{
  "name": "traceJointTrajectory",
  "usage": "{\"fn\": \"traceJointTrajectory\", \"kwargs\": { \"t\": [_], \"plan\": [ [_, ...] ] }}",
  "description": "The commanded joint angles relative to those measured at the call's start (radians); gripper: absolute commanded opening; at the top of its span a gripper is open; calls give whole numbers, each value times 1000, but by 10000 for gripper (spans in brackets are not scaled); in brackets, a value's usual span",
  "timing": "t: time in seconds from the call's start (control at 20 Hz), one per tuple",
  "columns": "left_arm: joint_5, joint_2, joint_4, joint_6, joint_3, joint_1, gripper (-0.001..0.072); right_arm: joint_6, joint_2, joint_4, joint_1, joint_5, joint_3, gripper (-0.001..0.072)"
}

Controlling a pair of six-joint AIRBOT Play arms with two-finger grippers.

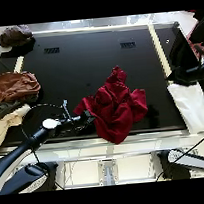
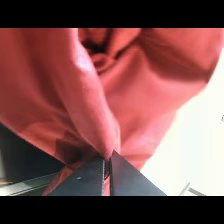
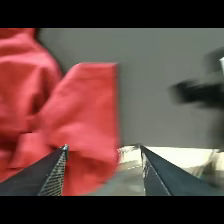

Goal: Fold the shirts.

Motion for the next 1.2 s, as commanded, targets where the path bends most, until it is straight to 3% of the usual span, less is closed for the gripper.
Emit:
{"fn": "traceJointTrajectory", "kwargs": {
  "t": [0.0, 0.2, 0.35, 0.75, 0.95, 1.15],
  "plan": [
    [11, 59, 0, 2, 2, 10, 16, -104, -135, 250, -82, -2, -130, 510],
    [14, 99, 0, 2, 2, 76, 15, -225, -319, 349, -20, -28, -130, 484],
    [19, 101, 0, 2, 2, 96, 15, -256, -394, 348, 29, -106, -123, 484],
    [45, 101, 1, 2, 2, 96, 15, -272, -417, 283, 127, -301, -124, 481],
    [45, 101, 4, 2, 2, 96, 15, -271, -417, 267, 176, -301, -124, 378],
    [45, 101, 11, 3, 2, 96, 15, -254, -417, 254, 210, -279, -124, 369]
  ]
}}
